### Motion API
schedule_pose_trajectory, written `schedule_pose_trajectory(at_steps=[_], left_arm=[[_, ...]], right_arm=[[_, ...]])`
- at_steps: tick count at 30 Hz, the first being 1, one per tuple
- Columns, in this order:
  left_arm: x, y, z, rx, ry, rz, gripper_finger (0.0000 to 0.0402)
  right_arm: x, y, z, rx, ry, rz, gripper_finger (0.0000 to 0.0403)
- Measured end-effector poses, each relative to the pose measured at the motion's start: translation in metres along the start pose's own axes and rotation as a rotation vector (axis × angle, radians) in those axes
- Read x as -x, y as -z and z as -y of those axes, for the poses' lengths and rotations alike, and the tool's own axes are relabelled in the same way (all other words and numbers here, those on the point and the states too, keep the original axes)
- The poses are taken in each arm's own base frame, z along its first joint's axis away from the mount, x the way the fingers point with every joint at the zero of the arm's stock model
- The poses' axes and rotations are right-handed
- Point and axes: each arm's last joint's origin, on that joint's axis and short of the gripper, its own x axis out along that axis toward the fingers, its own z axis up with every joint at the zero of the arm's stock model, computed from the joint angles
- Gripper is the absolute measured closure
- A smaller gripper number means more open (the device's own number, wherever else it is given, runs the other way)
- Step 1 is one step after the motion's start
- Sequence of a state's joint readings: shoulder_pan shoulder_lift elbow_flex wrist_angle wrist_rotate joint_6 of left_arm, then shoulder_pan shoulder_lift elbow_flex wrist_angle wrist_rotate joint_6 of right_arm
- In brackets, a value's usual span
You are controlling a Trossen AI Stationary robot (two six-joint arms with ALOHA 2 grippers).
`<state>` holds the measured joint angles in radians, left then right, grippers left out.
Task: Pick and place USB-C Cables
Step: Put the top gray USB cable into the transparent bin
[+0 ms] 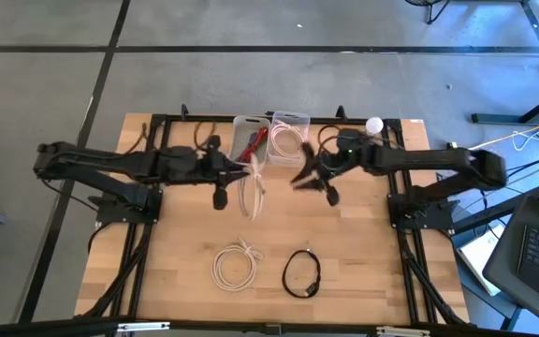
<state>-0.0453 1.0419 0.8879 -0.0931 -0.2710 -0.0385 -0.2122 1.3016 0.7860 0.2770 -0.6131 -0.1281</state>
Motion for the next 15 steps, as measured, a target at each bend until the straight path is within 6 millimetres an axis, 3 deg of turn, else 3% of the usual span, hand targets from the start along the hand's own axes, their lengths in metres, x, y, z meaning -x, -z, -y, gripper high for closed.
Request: schedule_pose_trajectory(at_steps=[4, 9, 15], left_arm=[[-0.003, -0.005, -0.005, -0.037, -0.027, 0.053, 0.037], [-0.023, -0.006, -0.017, -0.087, -0.063, 0.096, 0.037], [-0.049, -0.01, -0.038, -0.082, -0.007, 0.233, 0.037]], right_arm=[[0.0, -0.012, -0.013, 0.101, 0.067, 0.041, 0.0316], [-0.006, -0.018, -0.026, 0.157, 0.033, 0.081, 0.0313], [-0.009, -0.021, -0.032, 0.178, 0.019, 0.1, 0.0279]])
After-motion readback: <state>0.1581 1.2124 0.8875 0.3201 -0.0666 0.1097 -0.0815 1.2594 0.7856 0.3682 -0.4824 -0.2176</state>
